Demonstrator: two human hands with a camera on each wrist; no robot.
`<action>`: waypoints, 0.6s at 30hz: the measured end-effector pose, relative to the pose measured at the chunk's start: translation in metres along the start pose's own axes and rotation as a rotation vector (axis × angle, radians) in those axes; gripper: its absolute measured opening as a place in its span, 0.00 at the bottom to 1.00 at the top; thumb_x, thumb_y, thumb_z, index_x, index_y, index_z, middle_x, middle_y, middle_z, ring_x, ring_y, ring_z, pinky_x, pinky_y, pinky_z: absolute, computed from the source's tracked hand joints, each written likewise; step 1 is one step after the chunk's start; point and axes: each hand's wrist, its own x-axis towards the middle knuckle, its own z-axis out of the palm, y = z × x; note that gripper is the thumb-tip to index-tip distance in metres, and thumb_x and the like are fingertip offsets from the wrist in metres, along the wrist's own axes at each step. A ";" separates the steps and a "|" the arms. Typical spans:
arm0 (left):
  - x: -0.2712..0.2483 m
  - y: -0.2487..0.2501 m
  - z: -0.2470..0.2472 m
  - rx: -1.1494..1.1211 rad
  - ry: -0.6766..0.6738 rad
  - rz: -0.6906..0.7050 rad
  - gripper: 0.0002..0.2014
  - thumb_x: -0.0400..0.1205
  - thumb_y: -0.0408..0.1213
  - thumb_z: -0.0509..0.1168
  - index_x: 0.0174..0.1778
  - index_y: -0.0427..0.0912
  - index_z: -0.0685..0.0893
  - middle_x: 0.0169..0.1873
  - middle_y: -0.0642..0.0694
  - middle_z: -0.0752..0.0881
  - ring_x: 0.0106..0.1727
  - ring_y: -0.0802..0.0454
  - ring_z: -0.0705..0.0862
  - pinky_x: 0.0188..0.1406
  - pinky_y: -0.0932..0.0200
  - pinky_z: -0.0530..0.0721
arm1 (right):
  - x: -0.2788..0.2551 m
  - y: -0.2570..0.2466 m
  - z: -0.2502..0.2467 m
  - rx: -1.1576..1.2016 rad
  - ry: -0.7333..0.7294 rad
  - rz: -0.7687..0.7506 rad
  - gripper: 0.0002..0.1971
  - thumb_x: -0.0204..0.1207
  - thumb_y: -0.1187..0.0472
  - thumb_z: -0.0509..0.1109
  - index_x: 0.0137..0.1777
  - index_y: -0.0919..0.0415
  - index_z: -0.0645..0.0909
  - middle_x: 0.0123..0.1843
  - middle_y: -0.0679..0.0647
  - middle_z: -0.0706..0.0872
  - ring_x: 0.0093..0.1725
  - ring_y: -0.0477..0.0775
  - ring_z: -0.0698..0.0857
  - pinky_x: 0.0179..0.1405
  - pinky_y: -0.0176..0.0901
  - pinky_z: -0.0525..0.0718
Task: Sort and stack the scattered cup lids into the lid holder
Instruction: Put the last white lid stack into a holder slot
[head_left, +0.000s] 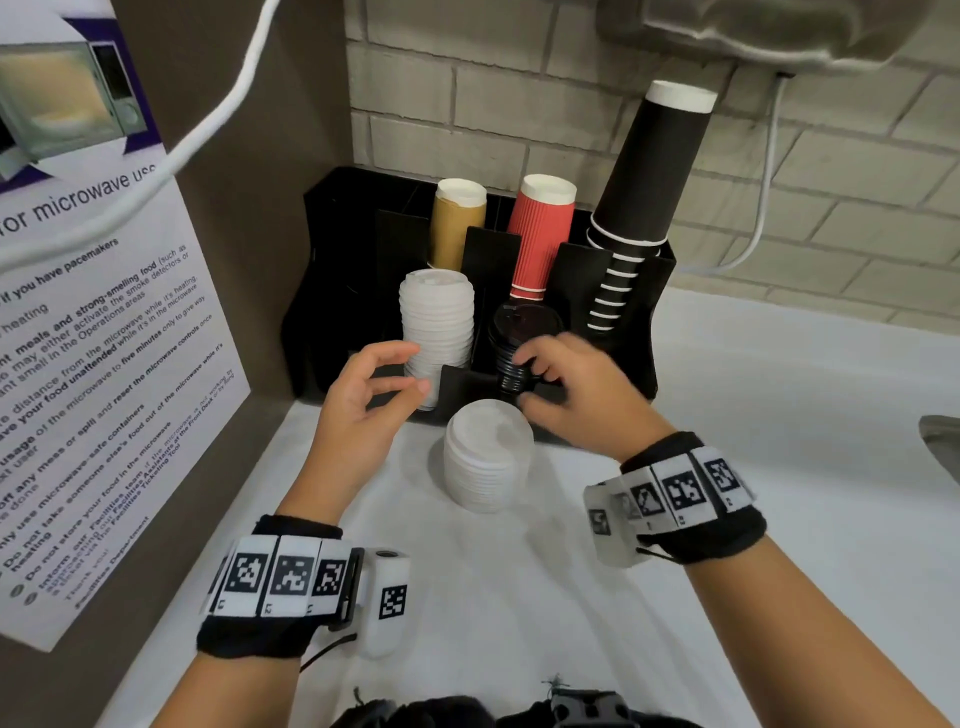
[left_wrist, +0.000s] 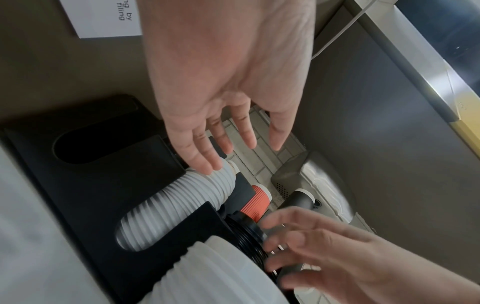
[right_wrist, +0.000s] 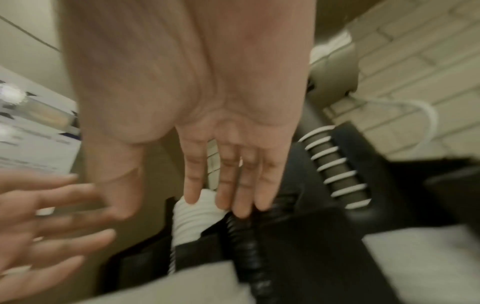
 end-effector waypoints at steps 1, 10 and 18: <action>0.000 -0.001 0.000 -0.004 0.000 -0.002 0.15 0.81 0.30 0.69 0.59 0.53 0.82 0.60 0.55 0.82 0.51 0.64 0.85 0.51 0.67 0.83 | 0.000 -0.008 0.007 0.024 -0.129 0.008 0.22 0.70 0.55 0.77 0.63 0.56 0.78 0.54 0.52 0.76 0.53 0.51 0.78 0.55 0.49 0.81; -0.002 -0.003 -0.004 -0.013 0.000 -0.003 0.15 0.81 0.32 0.70 0.57 0.58 0.83 0.61 0.54 0.82 0.50 0.65 0.85 0.52 0.66 0.83 | -0.001 -0.019 0.056 -0.055 -0.310 0.121 0.34 0.56 0.49 0.82 0.58 0.49 0.66 0.57 0.50 0.66 0.50 0.60 0.74 0.51 0.54 0.80; -0.007 0.001 0.010 -0.012 -0.110 -0.055 0.20 0.75 0.38 0.74 0.62 0.57 0.81 0.64 0.51 0.81 0.57 0.59 0.85 0.55 0.61 0.82 | -0.003 -0.015 0.038 0.224 -0.079 0.180 0.32 0.57 0.54 0.83 0.58 0.48 0.70 0.57 0.50 0.69 0.53 0.50 0.74 0.55 0.32 0.74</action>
